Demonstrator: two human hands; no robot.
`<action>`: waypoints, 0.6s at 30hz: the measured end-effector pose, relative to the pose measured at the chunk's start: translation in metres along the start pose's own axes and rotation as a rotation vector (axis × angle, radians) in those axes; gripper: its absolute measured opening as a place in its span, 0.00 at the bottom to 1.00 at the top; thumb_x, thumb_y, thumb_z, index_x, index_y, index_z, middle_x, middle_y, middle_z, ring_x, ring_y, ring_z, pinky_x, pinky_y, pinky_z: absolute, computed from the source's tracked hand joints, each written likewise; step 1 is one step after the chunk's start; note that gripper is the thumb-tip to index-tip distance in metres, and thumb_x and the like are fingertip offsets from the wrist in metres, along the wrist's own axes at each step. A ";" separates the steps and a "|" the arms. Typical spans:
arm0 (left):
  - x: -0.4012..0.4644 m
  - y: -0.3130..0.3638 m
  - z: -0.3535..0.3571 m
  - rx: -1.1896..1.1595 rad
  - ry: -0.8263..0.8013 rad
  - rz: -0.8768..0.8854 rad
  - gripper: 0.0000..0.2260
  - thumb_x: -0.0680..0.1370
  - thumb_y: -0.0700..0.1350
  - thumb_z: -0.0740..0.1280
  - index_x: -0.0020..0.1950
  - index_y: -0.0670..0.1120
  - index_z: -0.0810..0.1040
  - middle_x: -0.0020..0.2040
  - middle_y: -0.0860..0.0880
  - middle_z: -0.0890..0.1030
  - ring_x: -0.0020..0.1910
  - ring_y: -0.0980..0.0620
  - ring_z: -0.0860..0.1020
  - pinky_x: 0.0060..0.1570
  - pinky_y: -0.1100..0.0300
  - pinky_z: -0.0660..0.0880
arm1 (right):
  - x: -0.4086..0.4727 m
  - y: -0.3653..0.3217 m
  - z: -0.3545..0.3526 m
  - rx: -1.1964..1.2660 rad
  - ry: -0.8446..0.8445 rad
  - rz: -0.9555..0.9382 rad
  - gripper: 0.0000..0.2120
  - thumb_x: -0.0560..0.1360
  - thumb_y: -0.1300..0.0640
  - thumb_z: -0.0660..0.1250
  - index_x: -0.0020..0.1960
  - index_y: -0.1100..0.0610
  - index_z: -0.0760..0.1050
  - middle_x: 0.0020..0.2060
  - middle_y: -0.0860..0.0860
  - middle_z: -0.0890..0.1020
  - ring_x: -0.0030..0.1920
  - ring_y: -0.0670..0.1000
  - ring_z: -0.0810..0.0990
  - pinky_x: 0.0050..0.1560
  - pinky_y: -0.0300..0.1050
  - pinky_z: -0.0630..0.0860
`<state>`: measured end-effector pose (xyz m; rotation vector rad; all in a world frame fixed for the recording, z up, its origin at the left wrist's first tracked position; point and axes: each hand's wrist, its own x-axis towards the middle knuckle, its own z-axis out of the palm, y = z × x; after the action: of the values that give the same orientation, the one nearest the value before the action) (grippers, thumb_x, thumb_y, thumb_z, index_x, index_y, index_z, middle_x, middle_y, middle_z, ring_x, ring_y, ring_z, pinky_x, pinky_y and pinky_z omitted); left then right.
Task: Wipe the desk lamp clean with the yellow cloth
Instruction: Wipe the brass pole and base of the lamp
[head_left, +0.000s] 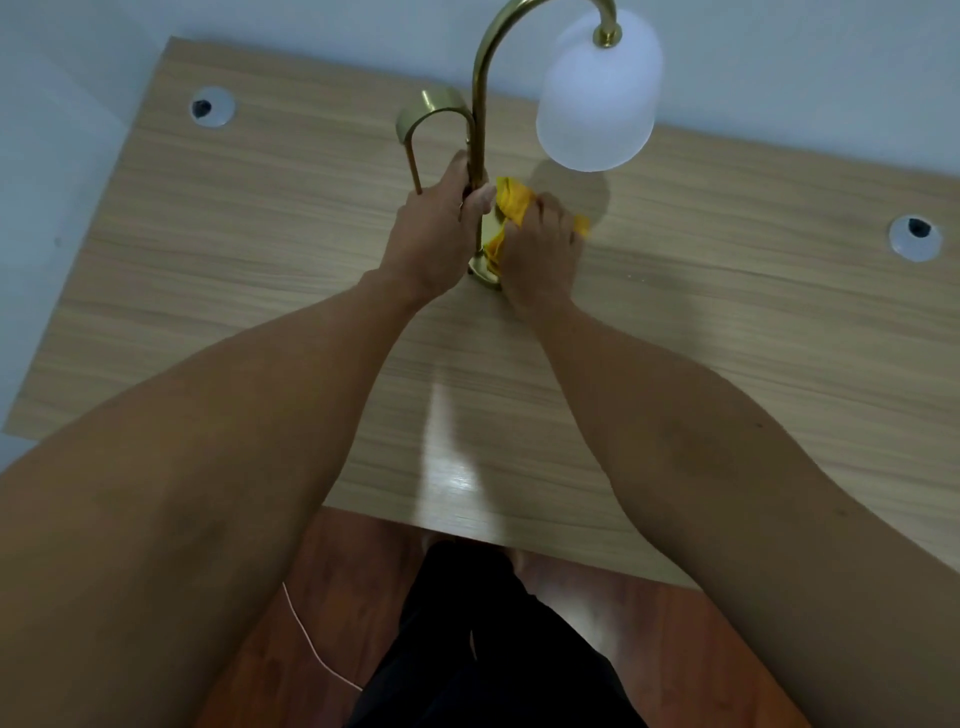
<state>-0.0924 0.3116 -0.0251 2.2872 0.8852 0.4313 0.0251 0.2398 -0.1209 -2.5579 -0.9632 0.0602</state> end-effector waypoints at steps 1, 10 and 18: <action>0.000 0.000 0.000 0.009 -0.001 -0.003 0.17 0.85 0.56 0.56 0.64 0.46 0.73 0.51 0.48 0.86 0.51 0.41 0.85 0.53 0.41 0.80 | -0.001 -0.005 0.004 -0.012 -0.027 -0.061 0.23 0.81 0.52 0.55 0.71 0.61 0.71 0.72 0.58 0.73 0.72 0.60 0.70 0.69 0.57 0.67; 0.001 -0.002 0.000 0.017 0.007 0.009 0.17 0.85 0.55 0.57 0.64 0.44 0.73 0.52 0.47 0.87 0.51 0.40 0.85 0.52 0.41 0.80 | -0.028 0.052 0.003 0.008 -0.083 -0.336 0.29 0.83 0.49 0.51 0.77 0.66 0.66 0.76 0.62 0.68 0.77 0.63 0.66 0.77 0.62 0.60; 0.000 0.001 -0.001 0.028 0.002 0.021 0.17 0.86 0.55 0.56 0.66 0.45 0.73 0.51 0.50 0.86 0.50 0.44 0.85 0.52 0.42 0.80 | -0.035 0.054 -0.006 0.066 -0.151 -0.622 0.25 0.83 0.52 0.54 0.76 0.63 0.70 0.74 0.58 0.73 0.76 0.60 0.70 0.76 0.62 0.62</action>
<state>-0.0923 0.3112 -0.0234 2.3238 0.8738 0.4338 0.0333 0.1785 -0.1394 -2.1090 -1.7347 0.1056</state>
